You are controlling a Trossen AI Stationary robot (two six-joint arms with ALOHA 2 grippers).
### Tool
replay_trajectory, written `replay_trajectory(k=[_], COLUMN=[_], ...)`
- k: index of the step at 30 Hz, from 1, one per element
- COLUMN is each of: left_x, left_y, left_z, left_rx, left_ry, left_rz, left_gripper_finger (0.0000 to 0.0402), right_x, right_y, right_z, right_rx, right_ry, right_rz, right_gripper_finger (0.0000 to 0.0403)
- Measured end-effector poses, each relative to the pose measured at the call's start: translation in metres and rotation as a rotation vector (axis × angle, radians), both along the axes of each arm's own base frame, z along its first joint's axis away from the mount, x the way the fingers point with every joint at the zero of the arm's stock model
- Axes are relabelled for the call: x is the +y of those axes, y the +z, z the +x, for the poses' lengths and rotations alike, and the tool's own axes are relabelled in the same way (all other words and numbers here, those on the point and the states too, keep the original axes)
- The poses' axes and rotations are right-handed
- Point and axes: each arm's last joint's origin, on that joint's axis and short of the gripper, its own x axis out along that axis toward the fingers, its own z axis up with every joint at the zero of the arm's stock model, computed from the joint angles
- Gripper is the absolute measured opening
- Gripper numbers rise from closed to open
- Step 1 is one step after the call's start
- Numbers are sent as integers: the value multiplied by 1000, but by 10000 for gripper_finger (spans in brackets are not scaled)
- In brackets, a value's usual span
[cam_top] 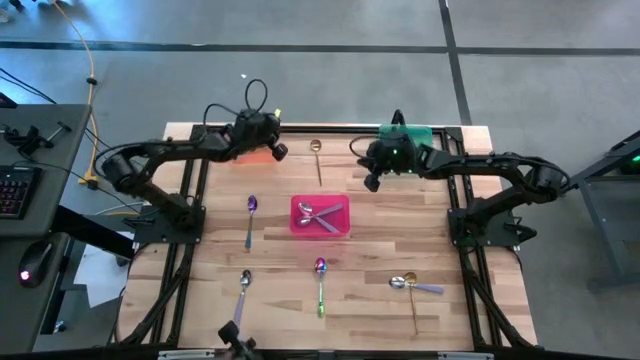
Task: Sort silverware by color (type)
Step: Put the purple spoon into the red bin
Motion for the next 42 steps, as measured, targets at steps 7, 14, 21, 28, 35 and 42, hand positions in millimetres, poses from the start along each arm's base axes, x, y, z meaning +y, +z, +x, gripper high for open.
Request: replay_trajectory(k=[7,14,21,28,35,42], left_x=[-29,-39,-52,-69,-88,-97], left_y=[6,9,9,11,14,11], left_z=[-5,-4,5,15,30,39], left_rx=[-151,-165,-156,-183,-243,-260], left_ry=[-222,-284,-349,-481,-590,-642], left_rz=[34,40,44,31,56,87], left_gripper_finger=[0,0,0,0,0,0], right_x=[20,39,59,88,120,148], right_y=[-10,-5,-16,-19,-27,-23], right_z=[4,8,2,5,-2,-7], right_rx=[-30,-15,121,148,245,313], right_ry=[1,-4,-31,-26,-57,-109], right_rz=[11,-27,40,87,158,162], right_gripper_finger=[0,0,0,0,0,0])
